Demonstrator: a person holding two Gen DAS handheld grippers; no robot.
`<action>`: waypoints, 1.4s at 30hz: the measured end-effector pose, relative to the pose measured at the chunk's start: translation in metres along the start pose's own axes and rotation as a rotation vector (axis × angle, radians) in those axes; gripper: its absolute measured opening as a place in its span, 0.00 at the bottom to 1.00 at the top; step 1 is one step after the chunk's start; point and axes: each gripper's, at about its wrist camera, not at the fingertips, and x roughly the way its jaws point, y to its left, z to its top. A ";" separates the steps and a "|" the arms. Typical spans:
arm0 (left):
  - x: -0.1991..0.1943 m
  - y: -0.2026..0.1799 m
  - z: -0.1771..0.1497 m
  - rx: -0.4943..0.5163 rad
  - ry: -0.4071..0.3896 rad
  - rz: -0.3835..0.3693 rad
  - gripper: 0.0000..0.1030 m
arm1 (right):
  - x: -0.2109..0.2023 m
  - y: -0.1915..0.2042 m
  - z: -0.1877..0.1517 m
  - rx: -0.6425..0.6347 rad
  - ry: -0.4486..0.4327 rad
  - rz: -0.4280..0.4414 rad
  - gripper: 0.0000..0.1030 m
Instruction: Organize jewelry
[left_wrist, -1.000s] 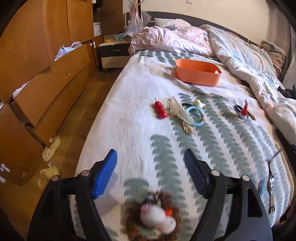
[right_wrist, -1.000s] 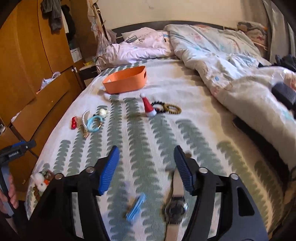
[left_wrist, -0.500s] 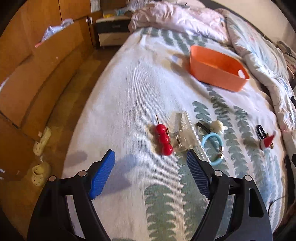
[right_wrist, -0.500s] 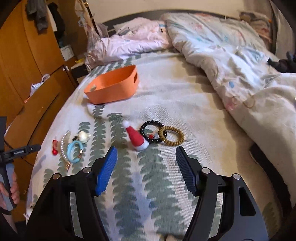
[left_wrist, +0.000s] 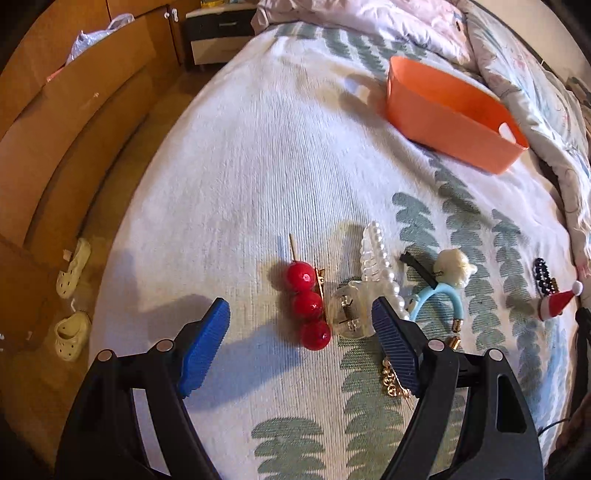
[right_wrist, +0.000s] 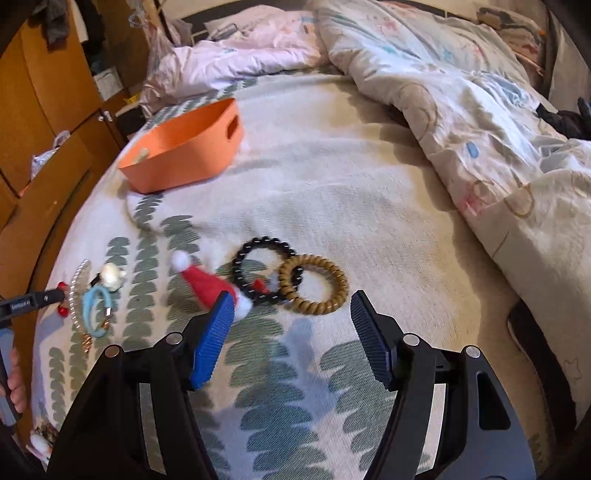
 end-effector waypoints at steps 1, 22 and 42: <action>0.002 0.000 0.000 -0.010 0.002 -0.002 0.76 | 0.004 -0.002 0.002 0.010 0.014 -0.001 0.66; 0.011 0.015 0.013 -0.076 0.015 -0.053 0.76 | 0.042 0.007 0.019 -0.003 0.098 -0.032 0.59; 0.011 0.003 0.008 -0.037 0.011 -0.100 0.76 | 0.056 0.003 0.017 0.013 0.133 -0.013 0.11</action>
